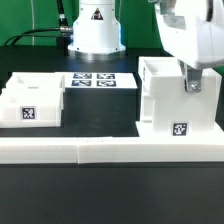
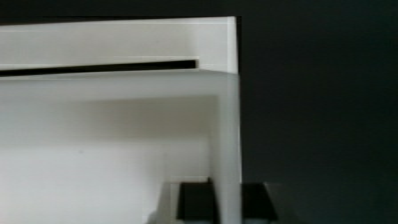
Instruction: Assemble drawer
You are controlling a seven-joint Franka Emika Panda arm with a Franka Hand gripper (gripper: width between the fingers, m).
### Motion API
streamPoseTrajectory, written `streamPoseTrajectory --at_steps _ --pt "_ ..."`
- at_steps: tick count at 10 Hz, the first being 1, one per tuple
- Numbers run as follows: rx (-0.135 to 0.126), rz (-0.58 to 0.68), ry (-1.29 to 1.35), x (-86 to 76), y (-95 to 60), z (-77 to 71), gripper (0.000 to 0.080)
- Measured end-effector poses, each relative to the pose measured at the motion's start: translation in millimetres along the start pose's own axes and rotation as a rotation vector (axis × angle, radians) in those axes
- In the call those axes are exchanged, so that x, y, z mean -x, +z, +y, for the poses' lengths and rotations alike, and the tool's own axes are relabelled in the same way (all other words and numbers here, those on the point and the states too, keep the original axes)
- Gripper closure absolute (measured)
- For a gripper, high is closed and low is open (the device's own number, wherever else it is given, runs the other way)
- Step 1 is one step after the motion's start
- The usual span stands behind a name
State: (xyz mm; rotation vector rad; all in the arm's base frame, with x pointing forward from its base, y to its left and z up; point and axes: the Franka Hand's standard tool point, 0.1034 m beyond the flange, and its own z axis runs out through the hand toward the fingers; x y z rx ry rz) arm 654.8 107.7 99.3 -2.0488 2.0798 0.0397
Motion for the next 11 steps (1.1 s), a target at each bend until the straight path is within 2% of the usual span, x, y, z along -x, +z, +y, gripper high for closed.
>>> streamPoseTrajectory --at_steps 1,4,6,7,8,9,11 --pt "0.008 -0.001 -0.017 0.1 -0.5 0.9 0.0757" --pt "0.008 -0.001 -0.022 0.3 -0.1 1.1 0.075" --pt "0.004 -0.002 -0.033 1.3 -1.2 -0.1 0.039" --pt "0.002 -0.002 -0.037 1.7 -1.7 -0.5 0.039" --pt "0.002 -0.002 -0.04 2.1 -2.1 -0.8 0.0211" --pt "0.001 -0.002 -0.043 2.3 -2.2 -0.9 0.0167" --pt "0.002 -0.003 -0.063 3.8 -2.7 -0.2 0.0152"
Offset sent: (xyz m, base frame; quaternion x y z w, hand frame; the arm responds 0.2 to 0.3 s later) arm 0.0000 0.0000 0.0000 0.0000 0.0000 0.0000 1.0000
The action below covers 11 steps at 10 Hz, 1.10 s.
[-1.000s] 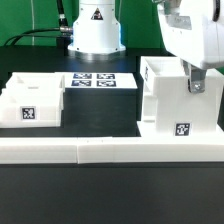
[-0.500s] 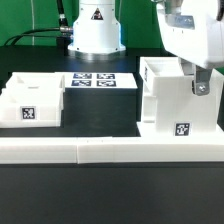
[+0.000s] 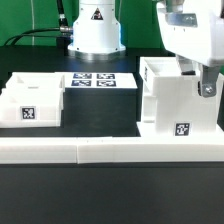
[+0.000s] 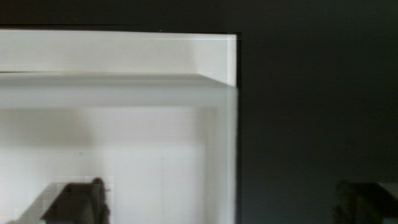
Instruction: Assemble drawer
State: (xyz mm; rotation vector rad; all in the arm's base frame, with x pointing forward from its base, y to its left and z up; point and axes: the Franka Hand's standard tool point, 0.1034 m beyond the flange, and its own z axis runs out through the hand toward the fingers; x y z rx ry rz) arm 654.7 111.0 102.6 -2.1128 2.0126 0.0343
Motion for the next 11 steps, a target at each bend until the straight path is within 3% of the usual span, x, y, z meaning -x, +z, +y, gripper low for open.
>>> streamPoseTrajectory --at_steps 3,7,8,9,11 --pt "0.021 -0.023 -0.219 11.3 -33.1 21.5 0.015" --pt "0.023 -0.023 -0.456 10.8 -34.1 23.1 0.015" --pt "0.074 -0.026 -0.634 7.1 -33.2 32.4 0.015" --pt "0.103 -0.033 -0.767 1.1 -36.4 36.6 0.015" --pt "0.107 -0.04 -0.948 -9.5 -40.1 37.0 0.015"
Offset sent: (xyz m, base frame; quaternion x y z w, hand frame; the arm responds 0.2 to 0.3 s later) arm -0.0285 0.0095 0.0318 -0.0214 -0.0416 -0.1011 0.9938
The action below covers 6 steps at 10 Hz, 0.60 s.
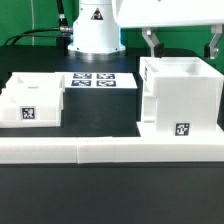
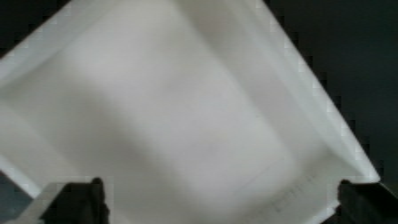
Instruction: Assemble drawer
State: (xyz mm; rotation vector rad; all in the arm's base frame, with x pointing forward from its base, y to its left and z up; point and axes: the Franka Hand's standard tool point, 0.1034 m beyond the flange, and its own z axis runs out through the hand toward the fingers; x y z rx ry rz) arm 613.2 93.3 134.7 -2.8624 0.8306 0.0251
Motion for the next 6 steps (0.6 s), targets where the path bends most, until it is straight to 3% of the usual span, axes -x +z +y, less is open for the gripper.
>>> streamPoseTrajectory --at_steps 4,6 --pt "0.002 0.0 -0.341 -4.0 -0.6 6.8 0.015" --pt "0.022 -0.014 -0.447 -16.9 -11.4 53.5 0.015"
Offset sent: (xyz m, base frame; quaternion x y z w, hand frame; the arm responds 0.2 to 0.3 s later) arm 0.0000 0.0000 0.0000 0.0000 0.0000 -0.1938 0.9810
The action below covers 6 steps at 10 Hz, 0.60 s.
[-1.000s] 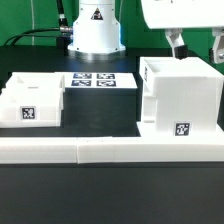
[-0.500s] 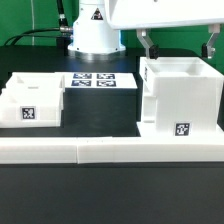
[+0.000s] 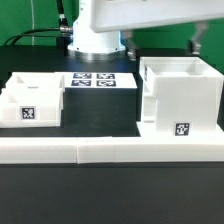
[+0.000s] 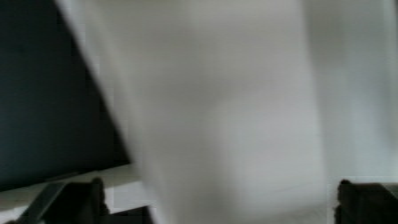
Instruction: Assemble drawer
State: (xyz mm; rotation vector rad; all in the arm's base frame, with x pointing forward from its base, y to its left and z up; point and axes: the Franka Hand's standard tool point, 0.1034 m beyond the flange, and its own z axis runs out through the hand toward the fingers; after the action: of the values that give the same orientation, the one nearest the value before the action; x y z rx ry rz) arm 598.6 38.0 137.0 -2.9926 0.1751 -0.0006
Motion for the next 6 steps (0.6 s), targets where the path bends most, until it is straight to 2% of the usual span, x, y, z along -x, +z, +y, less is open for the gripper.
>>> streamPoseTrajectory --at_steps 2,4,5,6 --pt "0.008 0.004 -0.032 11.7 1.0 32.7 0.015" --pt "0.007 -0.005 -0.057 26.0 11.5 66.4 0.015" --pt "0.008 -0.007 -0.054 28.2 16.4 74.5 0.015" --pt "0.008 -0.006 -0.057 27.7 15.7 72.1 0.015"
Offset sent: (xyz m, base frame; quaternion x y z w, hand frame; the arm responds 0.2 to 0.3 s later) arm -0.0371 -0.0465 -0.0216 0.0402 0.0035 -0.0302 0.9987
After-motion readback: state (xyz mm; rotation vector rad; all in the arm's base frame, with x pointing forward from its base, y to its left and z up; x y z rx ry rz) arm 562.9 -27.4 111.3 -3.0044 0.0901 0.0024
